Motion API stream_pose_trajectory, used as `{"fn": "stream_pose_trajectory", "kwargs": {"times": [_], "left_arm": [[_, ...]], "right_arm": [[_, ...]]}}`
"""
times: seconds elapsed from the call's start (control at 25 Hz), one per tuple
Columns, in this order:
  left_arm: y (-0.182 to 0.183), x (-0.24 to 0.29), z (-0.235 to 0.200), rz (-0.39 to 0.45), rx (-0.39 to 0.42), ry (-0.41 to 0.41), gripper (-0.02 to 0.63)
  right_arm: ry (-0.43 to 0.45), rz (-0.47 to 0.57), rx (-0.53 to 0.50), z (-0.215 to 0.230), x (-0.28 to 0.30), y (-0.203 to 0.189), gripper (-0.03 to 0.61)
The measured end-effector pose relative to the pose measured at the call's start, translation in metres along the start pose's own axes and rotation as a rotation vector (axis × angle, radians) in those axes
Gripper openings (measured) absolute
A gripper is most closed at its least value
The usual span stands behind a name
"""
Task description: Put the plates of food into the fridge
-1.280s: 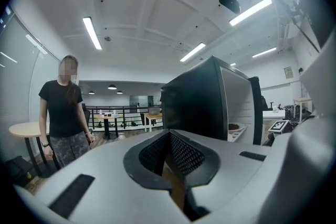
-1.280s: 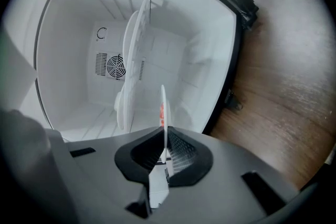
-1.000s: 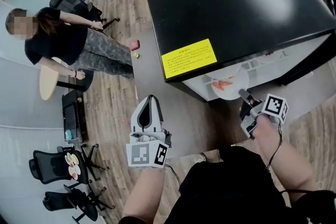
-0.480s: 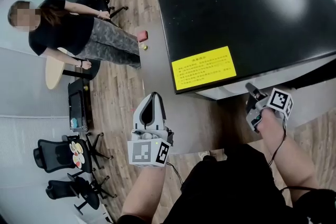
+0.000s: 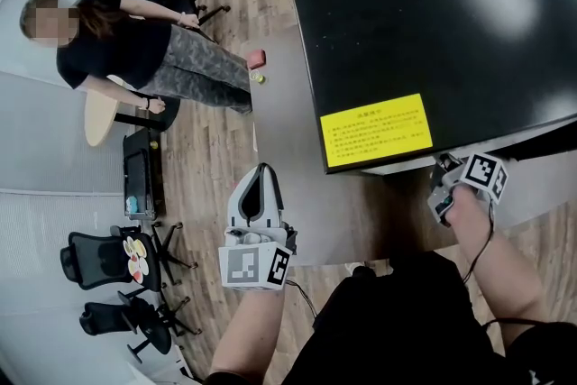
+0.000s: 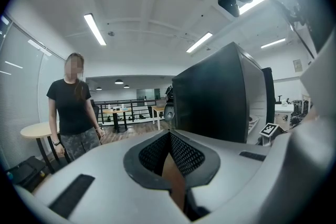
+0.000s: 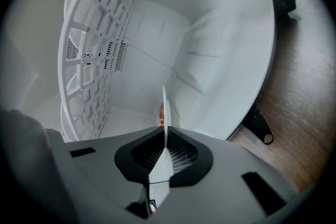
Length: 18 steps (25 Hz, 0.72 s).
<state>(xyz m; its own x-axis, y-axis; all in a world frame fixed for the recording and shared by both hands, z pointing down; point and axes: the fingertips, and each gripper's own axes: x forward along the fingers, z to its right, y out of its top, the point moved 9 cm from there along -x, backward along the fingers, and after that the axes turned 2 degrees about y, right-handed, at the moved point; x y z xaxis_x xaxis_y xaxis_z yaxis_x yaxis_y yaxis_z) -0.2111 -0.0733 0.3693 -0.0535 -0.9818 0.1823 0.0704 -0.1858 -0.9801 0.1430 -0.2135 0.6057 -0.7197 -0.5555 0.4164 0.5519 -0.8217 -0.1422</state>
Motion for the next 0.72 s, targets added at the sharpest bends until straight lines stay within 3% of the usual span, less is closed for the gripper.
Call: {"fn": "stream_pose_trajectory", "kwargs": {"times": [0.2, 0.44, 0.72], "left_arm": [[0.002, 0.0, -0.001, 0.008, 0.002, 0.002, 0.004], [0.006, -0.001, 0.001, 0.022, 0.015, 0.0, 0.003], [0.015, -0.003, 0.003, 0.043, 0.028, -0.005, 0.004]], "right_arm": [[-0.063, 0.0, -0.047, 0.0, 0.002, 0.001, 0.023], [-0.171, -0.046, -0.187, -0.004, 0.006, 0.003, 0.037], [-0.369, -0.113, -0.392, -0.006, -0.001, 0.005, 0.204]]}}
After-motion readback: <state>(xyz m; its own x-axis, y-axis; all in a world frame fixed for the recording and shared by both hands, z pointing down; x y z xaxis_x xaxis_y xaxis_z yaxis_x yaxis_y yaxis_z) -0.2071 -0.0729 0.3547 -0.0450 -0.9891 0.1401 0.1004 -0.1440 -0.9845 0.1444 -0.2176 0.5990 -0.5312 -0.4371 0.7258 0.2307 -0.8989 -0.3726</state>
